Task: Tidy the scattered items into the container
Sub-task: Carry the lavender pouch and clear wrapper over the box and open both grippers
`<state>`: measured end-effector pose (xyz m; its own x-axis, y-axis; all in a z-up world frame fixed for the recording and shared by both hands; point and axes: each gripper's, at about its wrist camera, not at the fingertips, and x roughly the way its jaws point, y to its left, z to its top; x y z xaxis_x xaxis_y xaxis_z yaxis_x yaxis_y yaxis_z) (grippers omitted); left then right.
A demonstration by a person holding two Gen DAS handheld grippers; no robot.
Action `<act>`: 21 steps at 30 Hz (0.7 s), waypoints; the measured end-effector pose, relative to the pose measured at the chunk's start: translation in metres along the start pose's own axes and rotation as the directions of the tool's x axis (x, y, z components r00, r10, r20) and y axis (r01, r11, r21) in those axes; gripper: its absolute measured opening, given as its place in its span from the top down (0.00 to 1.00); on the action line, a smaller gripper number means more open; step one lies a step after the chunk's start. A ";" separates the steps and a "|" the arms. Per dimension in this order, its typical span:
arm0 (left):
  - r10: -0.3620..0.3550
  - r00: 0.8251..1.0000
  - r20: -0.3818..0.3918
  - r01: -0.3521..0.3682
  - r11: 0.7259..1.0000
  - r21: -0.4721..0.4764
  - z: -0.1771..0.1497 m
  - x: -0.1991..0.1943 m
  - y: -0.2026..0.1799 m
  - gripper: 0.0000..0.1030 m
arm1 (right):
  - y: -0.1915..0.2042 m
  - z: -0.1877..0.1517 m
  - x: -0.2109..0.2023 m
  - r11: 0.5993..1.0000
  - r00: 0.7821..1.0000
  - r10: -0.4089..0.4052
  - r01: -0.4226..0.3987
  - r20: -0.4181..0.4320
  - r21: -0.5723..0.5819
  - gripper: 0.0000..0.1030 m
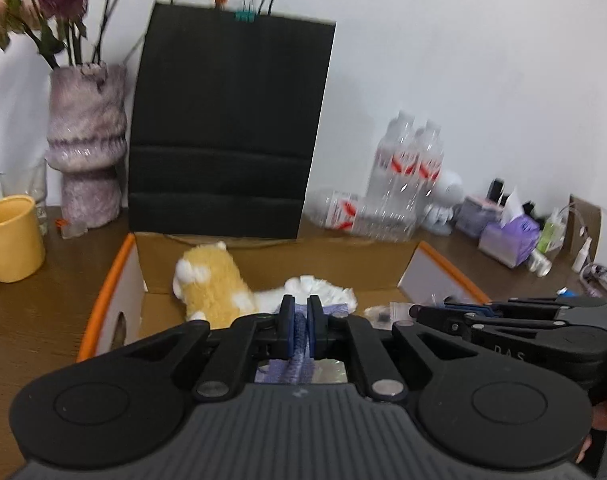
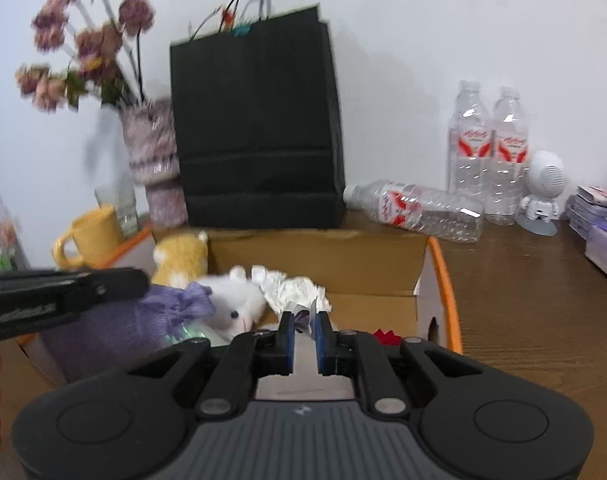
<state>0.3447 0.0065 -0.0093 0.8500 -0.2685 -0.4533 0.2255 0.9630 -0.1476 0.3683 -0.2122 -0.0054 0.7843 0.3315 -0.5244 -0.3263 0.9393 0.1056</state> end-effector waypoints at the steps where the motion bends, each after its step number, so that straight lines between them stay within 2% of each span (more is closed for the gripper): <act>1: 0.005 1.000 0.004 -0.005 1.000 -0.001 -0.002 0.003 0.001 0.87 | -0.001 -0.001 0.004 1.000 1.000 0.001 -0.001 -0.008 -0.005 0.90; 2: 0.010 1.000 0.005 -0.010 1.000 0.001 -0.003 0.004 0.002 0.78 | -0.002 -0.001 0.007 1.000 1.000 0.000 0.000 -0.016 -0.004 0.87; 3: 0.016 1.000 0.005 -0.016 1.000 0.002 -0.005 0.005 0.003 0.59 | -0.002 -0.001 0.009 1.000 1.000 0.001 -0.001 -0.025 -0.001 0.86; 4: 0.026 1.000 0.008 -0.026 1.000 -0.001 -0.006 0.004 0.003 0.48 | -0.003 -0.001 0.011 1.000 0.999 0.005 -0.005 -0.031 0.000 0.76; 5: 0.038 0.999 0.019 -0.038 0.999 -0.005 -0.007 0.001 0.004 0.36 | -0.003 -0.001 0.011 1.000 0.999 0.012 -0.012 -0.035 0.000 0.59; 7: 0.053 0.998 0.042 -0.053 0.999 0.002 -0.006 -0.007 0.004 0.32 | -0.001 -0.001 0.007 1.000 1.000 0.014 -0.015 -0.026 -0.009 0.39; 9: 0.065 0.995 0.081 -0.066 0.998 0.000 -0.004 -0.019 0.003 0.10 | 0.003 -0.001 -0.001 1.000 1.000 0.009 -0.009 -0.002 -0.028 0.35; 11: 0.086 0.989 0.120 -0.087 0.996 0.003 -0.002 -0.032 -0.001 0.01 | 0.007 0.000 -0.010 0.999 1.000 0.011 -0.010 0.023 -0.042 0.21; 13: 0.101 0.984 0.146 -0.103 0.995 0.009 -0.002 -0.044 -0.004 0.00 | 0.010 0.001 -0.020 0.999 0.999 0.007 -0.004 0.051 -0.049 0.15; 15: 0.113 0.982 0.153 -0.115 0.993 0.009 -0.003 -0.052 -0.008 0.00 | 0.013 0.000 -0.030 0.998 0.998 -0.005 0.009 0.069 -0.057 0.14; 21: 0.135 0.979 0.152 -0.136 0.991 -0.009 -0.011 -0.078 -0.014 0.00 | 0.021 -0.012 -0.055 0.999 0.998 -0.006 0.009 0.061 -0.054 0.04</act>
<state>0.2701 0.0136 0.0180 0.9351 -0.1290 -0.3300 0.1040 0.9903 -0.0923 0.3119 -0.2123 0.0155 0.8172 0.3305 -0.4722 -0.3467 0.9363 0.0553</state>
